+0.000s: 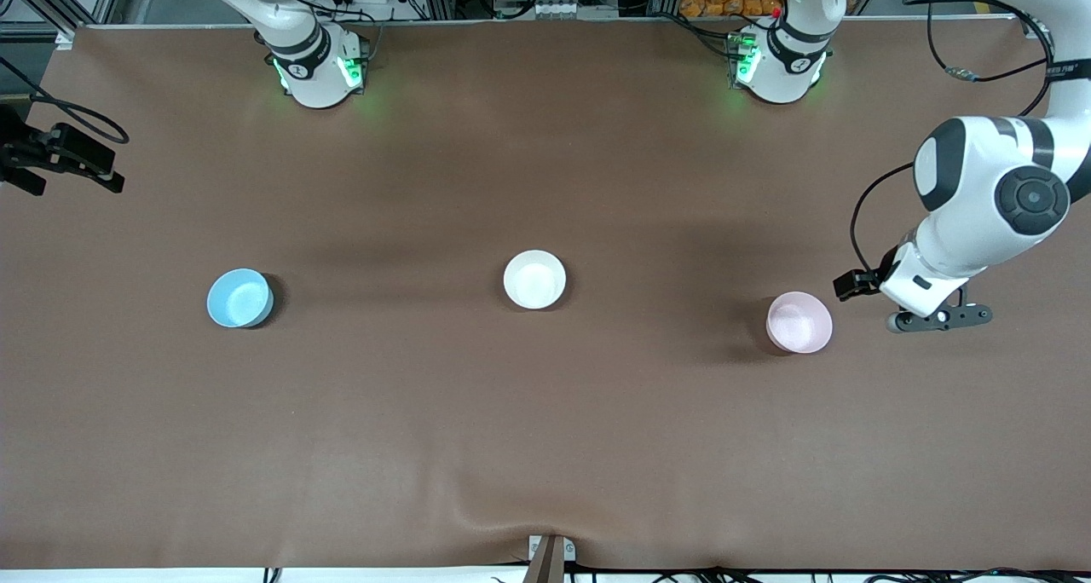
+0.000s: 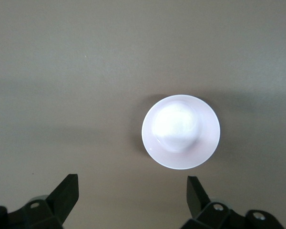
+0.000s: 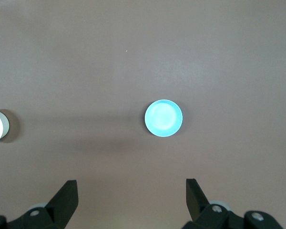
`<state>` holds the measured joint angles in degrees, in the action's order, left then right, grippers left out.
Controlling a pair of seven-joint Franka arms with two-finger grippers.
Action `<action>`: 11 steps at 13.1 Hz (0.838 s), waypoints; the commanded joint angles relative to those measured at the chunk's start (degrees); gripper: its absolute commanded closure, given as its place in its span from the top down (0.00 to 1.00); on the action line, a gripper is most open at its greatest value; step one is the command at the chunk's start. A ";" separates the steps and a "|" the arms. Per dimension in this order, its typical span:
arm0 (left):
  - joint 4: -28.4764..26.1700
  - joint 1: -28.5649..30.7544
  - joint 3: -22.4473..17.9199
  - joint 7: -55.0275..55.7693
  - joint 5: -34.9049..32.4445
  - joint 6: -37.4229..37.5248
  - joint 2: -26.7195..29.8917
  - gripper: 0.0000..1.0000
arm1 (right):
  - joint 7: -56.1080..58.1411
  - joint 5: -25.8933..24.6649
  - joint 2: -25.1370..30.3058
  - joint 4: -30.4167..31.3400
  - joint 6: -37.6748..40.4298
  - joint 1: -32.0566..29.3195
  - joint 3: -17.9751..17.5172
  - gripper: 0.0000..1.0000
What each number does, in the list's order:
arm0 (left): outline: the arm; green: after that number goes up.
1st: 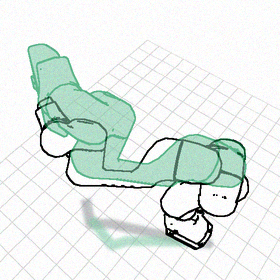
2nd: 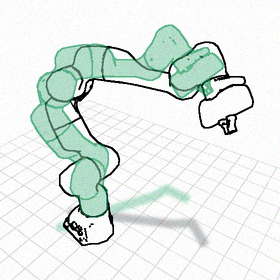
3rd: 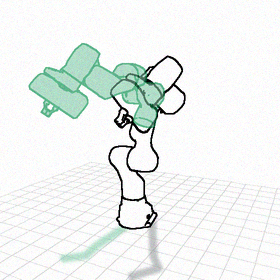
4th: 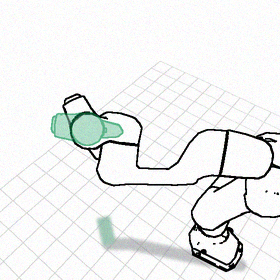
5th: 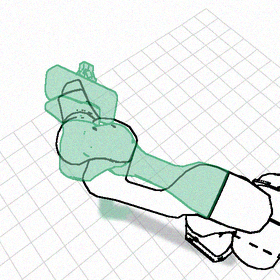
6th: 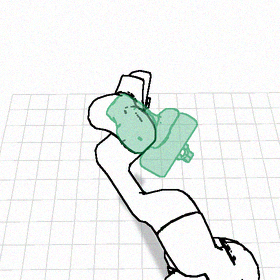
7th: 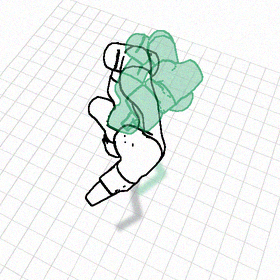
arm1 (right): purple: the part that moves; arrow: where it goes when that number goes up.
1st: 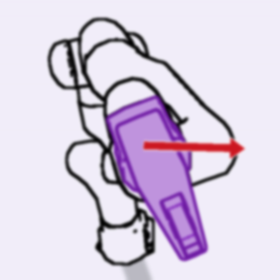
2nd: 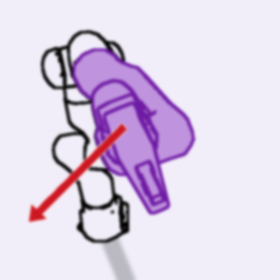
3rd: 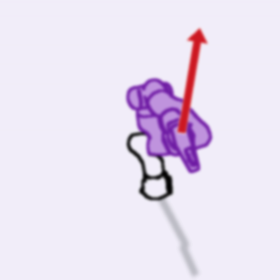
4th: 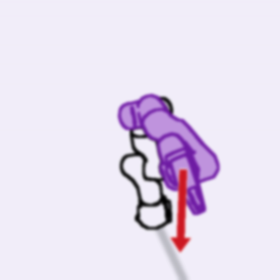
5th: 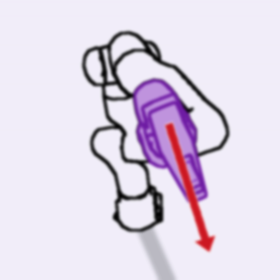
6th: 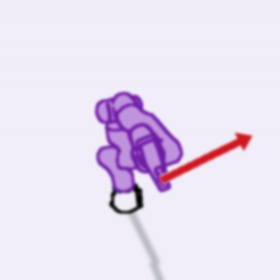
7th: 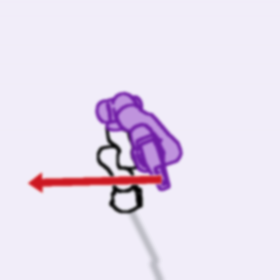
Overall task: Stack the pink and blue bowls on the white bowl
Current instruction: 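Lower the left gripper and grasp the pink bowl's rim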
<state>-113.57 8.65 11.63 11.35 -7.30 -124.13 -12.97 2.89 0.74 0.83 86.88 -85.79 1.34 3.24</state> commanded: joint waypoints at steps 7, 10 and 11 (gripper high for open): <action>-0.07 1.19 0.41 -0.54 -0.88 -3.30 -3.55 1.00 | -0.17 -0.39 0.22 0.30 -0.17 0.68 0.36 1.00; -0.07 1.19 0.41 -0.62 -0.88 -3.83 -3.99 1.00 | -0.17 -0.39 0.31 0.30 -0.08 0.68 0.36 1.00; -0.07 1.19 0.41 -0.54 -0.88 -4.18 -4.25 1.00 | -0.17 -0.39 0.31 0.30 -0.08 0.68 0.36 1.00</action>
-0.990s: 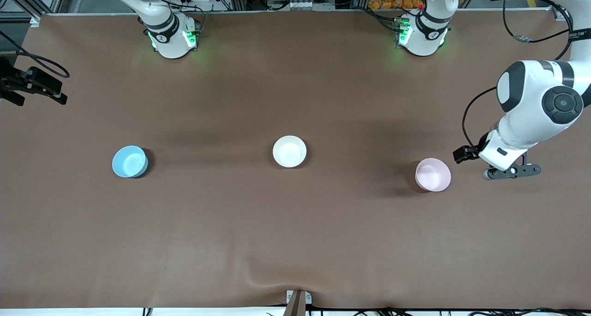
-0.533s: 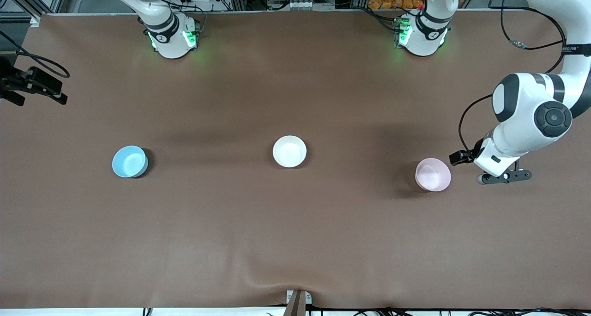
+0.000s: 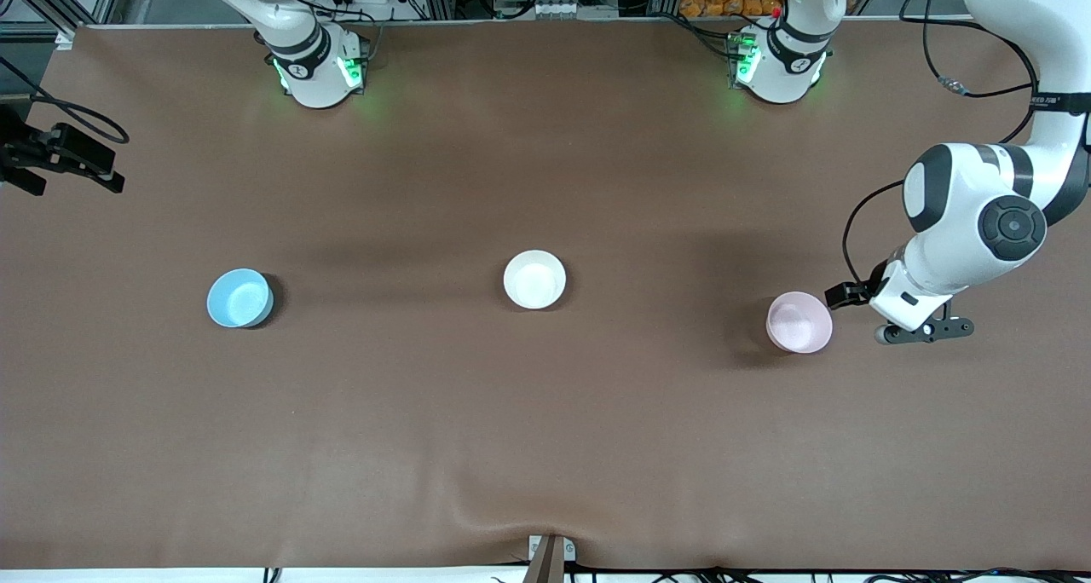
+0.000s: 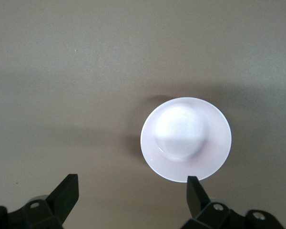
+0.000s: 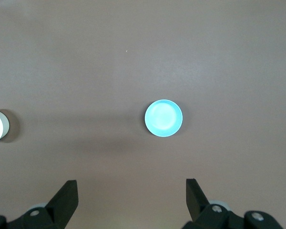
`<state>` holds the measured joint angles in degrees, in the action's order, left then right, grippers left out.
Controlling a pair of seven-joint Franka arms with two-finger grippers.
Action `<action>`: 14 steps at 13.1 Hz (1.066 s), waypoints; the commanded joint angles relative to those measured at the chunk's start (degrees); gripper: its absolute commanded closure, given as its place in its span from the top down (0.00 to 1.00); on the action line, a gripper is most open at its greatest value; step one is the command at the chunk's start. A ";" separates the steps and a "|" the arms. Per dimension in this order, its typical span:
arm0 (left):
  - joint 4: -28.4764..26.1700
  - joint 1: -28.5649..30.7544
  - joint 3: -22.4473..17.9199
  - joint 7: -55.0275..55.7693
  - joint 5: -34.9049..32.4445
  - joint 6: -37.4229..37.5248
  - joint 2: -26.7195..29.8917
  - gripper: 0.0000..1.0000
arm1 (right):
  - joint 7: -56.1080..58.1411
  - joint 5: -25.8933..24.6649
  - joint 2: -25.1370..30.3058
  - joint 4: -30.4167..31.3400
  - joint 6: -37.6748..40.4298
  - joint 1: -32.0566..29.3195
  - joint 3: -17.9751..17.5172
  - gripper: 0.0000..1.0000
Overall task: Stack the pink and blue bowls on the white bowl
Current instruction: 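Lower the left gripper and grasp the pink bowl's rim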
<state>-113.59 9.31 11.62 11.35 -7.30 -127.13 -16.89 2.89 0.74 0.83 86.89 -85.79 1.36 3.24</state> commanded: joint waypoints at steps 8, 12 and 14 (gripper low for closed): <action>-0.05 1.06 0.33 -0.54 -0.88 -5.04 -3.40 1.00 | -0.26 -0.39 0.31 0.30 -0.17 0.75 0.36 1.00; -0.05 1.68 0.07 -0.54 -0.88 -11.11 -8.06 1.00 | -0.26 -0.39 0.31 0.30 -0.08 0.75 0.36 1.00; -0.05 2.91 0.07 -0.54 -0.97 -13.22 -9.91 1.00 | -0.26 -0.39 0.22 0.30 -0.17 0.75 0.36 1.00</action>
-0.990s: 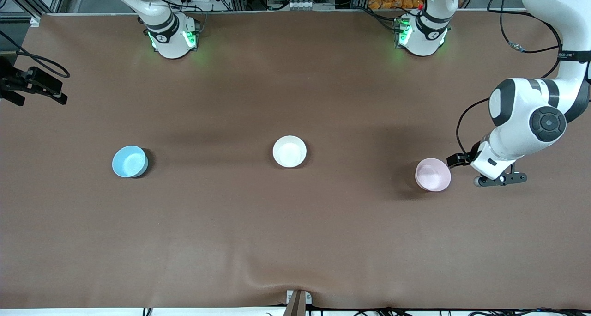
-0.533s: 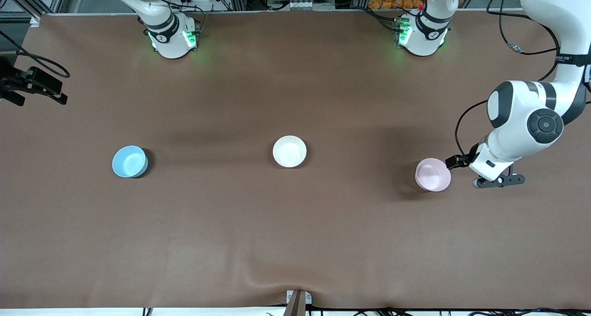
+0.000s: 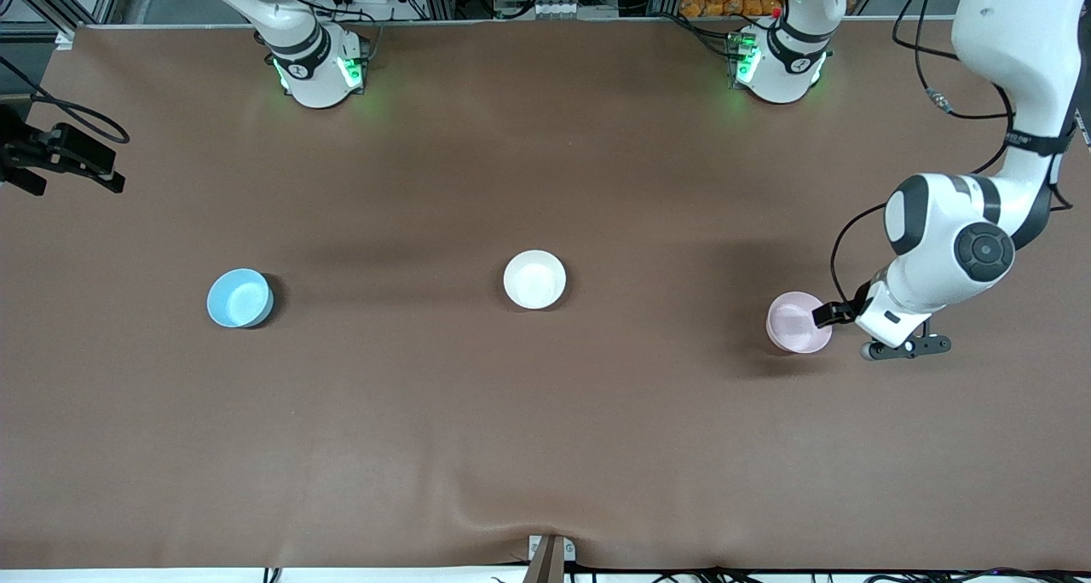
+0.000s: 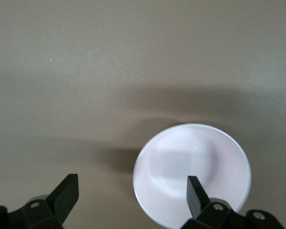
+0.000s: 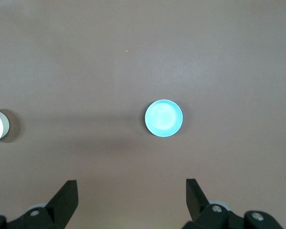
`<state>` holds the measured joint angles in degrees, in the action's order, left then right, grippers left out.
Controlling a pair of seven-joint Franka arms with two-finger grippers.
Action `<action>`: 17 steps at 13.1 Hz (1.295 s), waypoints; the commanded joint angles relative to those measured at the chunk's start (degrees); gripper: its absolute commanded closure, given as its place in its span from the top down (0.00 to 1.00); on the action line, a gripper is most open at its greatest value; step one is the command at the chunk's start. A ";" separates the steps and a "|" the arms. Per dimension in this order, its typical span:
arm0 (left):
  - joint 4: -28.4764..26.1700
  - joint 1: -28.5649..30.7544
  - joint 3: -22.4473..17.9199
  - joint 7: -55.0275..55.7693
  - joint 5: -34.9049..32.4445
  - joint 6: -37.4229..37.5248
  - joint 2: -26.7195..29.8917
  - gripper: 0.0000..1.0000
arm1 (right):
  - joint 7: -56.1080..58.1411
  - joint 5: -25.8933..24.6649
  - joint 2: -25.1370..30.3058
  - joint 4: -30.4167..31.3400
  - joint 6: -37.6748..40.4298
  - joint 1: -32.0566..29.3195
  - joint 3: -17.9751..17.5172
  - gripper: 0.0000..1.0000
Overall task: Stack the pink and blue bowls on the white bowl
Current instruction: 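Lower the left gripper and grasp the pink bowl's rim, then carry the pink bowl with the left gripper onto the white bowl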
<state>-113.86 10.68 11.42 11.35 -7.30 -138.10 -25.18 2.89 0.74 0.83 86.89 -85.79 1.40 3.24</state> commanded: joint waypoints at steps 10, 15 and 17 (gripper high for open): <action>-0.74 1.10 0.45 0.16 -0.96 -4.02 -4.18 0.00 | -0.17 -0.39 0.31 0.30 -0.08 0.71 0.36 1.00; -0.13 0.22 5.53 3.14 -0.88 -0.35 -2.34 0.00 | -0.26 -0.39 0.22 0.30 -0.17 0.71 0.36 1.00; 1.62 -0.05 10.79 6.74 -0.79 2.73 -1.63 0.00 | -0.26 -0.39 0.22 0.30 -0.17 0.71 0.36 1.00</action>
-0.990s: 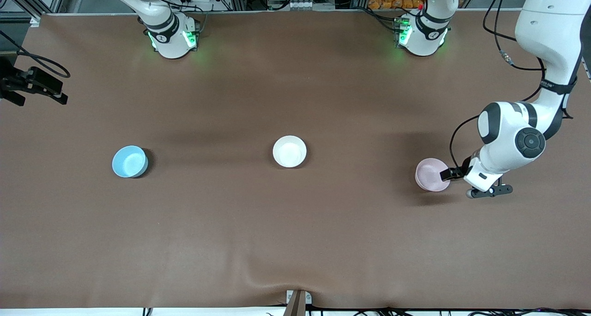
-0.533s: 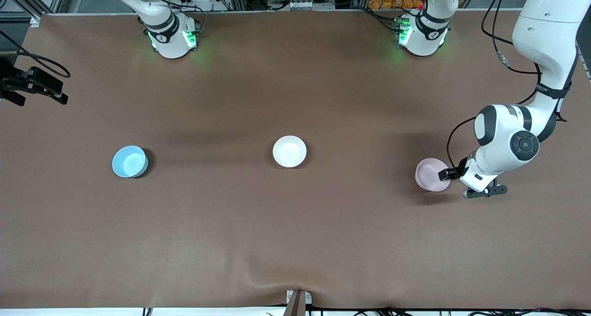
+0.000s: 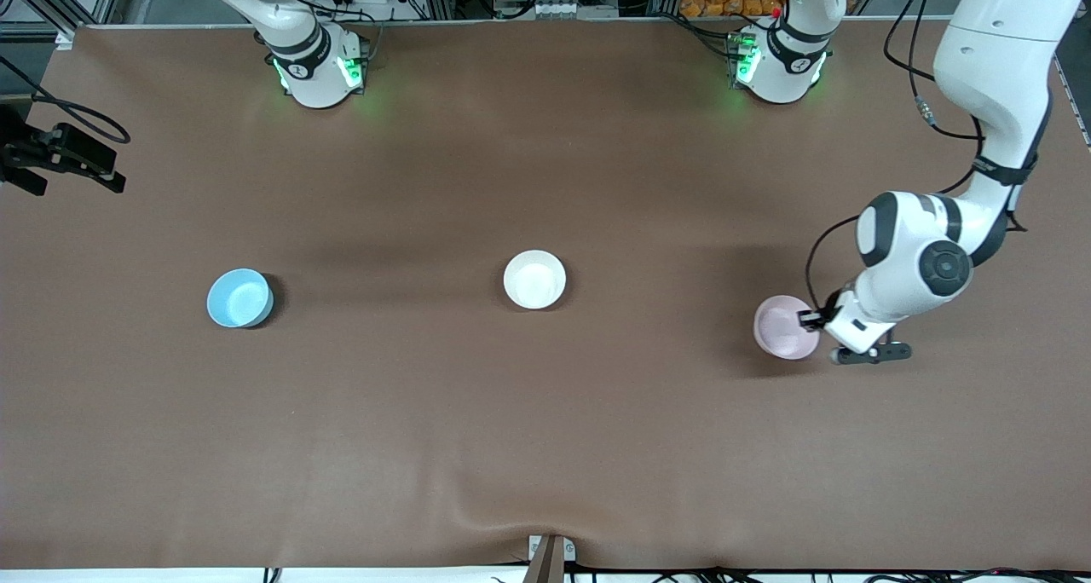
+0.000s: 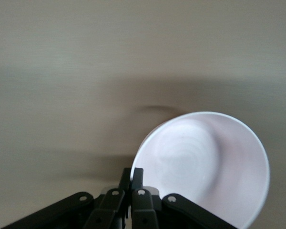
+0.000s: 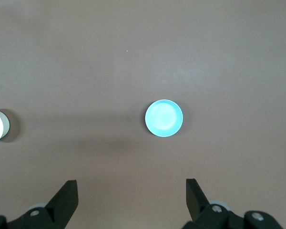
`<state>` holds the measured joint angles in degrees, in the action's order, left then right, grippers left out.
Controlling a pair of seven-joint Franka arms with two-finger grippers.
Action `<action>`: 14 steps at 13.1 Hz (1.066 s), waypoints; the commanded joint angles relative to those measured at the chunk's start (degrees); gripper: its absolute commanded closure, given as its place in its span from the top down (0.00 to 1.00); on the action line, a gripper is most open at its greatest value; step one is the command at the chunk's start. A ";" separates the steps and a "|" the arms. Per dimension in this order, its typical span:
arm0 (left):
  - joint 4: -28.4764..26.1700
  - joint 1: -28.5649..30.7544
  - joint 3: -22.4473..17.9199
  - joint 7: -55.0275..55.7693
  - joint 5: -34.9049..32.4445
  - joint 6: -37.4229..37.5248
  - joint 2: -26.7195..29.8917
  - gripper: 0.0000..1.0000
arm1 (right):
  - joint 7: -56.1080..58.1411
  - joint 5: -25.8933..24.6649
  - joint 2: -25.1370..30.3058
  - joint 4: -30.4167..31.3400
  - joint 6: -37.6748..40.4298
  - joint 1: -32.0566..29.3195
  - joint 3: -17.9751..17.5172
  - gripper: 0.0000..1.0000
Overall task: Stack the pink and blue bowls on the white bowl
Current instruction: 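Carry the pink bowl with the left gripper onto the white bowl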
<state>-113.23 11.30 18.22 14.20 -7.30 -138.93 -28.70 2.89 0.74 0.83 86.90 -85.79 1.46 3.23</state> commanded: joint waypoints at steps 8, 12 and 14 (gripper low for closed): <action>14.24 -20.24 9.73 28.04 -0.35 5.16 -3.27 0.00 | -0.26 -0.30 0.13 0.29 -0.26 0.82 0.38 1.00; 21.99 -28.86 8.15 35.63 -0.79 5.16 -8.65 0.00 | -0.26 -0.30 0.13 0.29 -0.17 0.82 0.38 1.00; 21.30 -29.93 7.45 36.77 -0.96 5.16 -9.09 0.00 | -0.26 -0.30 0.13 0.29 -0.25 0.82 0.38 1.00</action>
<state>-94.05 -17.97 26.65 49.67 -7.28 -135.00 -36.07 2.89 0.74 0.82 86.94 -85.79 1.54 3.18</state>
